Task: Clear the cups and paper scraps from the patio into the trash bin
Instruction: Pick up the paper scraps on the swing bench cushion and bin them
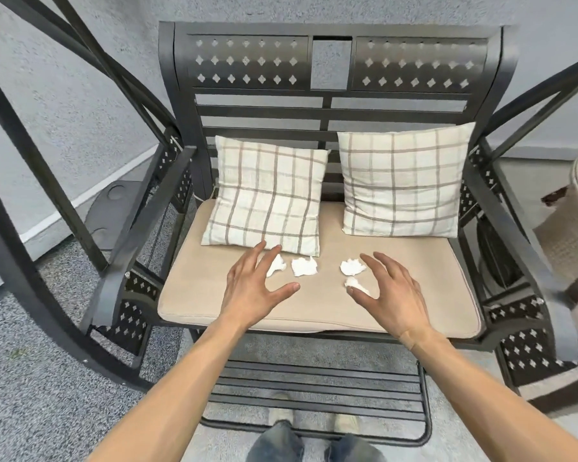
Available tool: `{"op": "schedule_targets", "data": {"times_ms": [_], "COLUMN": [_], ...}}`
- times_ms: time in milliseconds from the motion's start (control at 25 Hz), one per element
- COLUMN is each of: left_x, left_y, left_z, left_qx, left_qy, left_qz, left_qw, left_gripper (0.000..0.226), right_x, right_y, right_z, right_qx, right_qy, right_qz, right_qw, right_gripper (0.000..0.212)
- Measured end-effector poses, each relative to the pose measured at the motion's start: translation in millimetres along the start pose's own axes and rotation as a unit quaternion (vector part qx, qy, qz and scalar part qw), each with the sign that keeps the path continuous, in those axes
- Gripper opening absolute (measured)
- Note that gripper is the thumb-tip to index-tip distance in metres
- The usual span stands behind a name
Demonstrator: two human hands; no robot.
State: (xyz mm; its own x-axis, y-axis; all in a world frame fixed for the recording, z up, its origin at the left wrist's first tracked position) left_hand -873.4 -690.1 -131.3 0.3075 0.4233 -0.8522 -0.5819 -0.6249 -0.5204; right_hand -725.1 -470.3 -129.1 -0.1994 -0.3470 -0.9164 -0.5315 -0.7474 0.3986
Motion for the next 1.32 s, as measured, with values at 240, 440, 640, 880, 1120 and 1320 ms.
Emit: {"op": "schedule_targets", "data": {"times_ms": [240,440,640,880,1120,1320], "left_x": [41,96,171,256,289,292], "left_y": [35,82,148,229,256,251], "left_z": [17,39,62,99,134,154], "left_qx": [-0.012,-0.059,-0.102,-0.166,-0.135,-0.112], "left_qy": [0.027,0.051,0.071,0.113,0.157,0.166], "left_qz": [-0.008,-0.008,-0.024,-0.030,0.040,0.067], "left_qw": [1.000,0.997,0.992,0.979,0.978,0.978], "left_gripper": [0.079,0.078,0.080,0.079,0.055,0.022], "right_x": [42,110,200,296,299,293], "right_y": [-25,-70,-119,-165,-165,-175], "right_z": [15,41,70,97,111,126], "right_qx": [0.031,0.064,0.078,0.087,0.059,0.110], "right_qy": [0.021,0.072,0.102,0.171,0.124,0.153], "right_qz": [-0.010,-0.030,-0.033,-0.076,-0.053,-0.003], "right_qw": [0.999,0.995,0.991,0.979,0.989,0.982], "right_gripper": [0.064,0.063,0.057,0.049,0.032,0.023]}}
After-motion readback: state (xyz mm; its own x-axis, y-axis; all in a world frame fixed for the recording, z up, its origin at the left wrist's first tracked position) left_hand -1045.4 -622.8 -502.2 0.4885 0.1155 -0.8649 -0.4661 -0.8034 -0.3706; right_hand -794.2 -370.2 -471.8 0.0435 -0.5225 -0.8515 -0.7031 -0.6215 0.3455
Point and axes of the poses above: each hand's wrist, its own z-axis towards the middle knuckle, its own x-axis out of the palm, y = z × x, the point moved 10 cm from there along z, towards the middle knuckle, and after that the axes turned 6 degrees about x, right-handed, at the moved point
